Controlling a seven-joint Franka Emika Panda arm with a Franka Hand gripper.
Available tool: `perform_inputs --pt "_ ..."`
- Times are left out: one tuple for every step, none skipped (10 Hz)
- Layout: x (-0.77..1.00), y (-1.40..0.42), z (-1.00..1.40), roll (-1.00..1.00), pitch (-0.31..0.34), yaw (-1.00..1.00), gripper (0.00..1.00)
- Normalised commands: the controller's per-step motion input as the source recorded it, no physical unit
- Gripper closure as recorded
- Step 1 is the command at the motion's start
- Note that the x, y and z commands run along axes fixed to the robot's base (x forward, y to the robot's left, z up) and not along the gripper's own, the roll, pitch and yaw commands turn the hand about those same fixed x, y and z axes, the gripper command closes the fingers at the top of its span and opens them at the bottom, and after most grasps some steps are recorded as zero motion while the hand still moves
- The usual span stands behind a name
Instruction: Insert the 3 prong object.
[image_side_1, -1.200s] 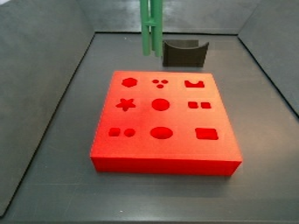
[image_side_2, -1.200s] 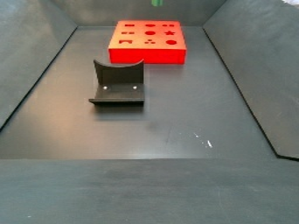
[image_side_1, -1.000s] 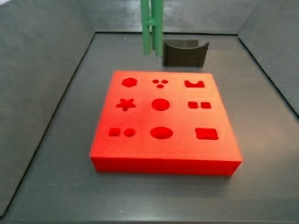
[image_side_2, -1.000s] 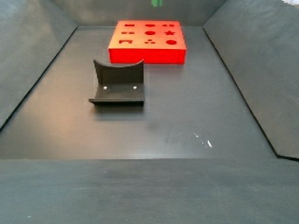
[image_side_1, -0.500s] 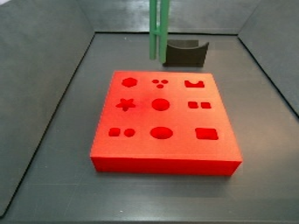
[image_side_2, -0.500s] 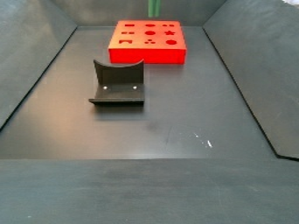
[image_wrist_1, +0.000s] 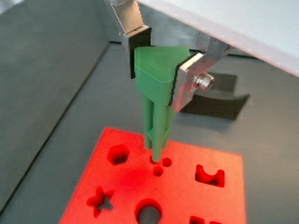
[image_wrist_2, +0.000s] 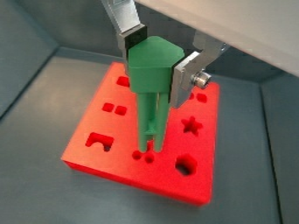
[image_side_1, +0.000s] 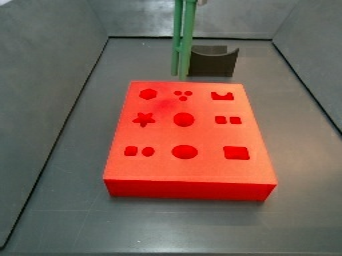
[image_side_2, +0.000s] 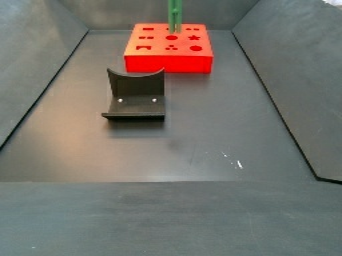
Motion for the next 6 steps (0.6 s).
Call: perform_inputs --pt "0.15 0.09 -0.05 -0.04 0.056 -0.88 1.0" --pt "0.09 0.01 0.0 -0.04 0.011 -0.96 1.0" --pt "0.12 0.0 0.0 -0.05 0.0 -0.97 1.0" --pt "0.11 0.0 0.0 -0.06 0.0 -0.99 1.0" --pt "0.09 0.0 -0.04 -0.06 0.0 -1.0 1.0" --pt "0.09 0.0 -0.2 -0.09 -0.071 -0.99 1.0"
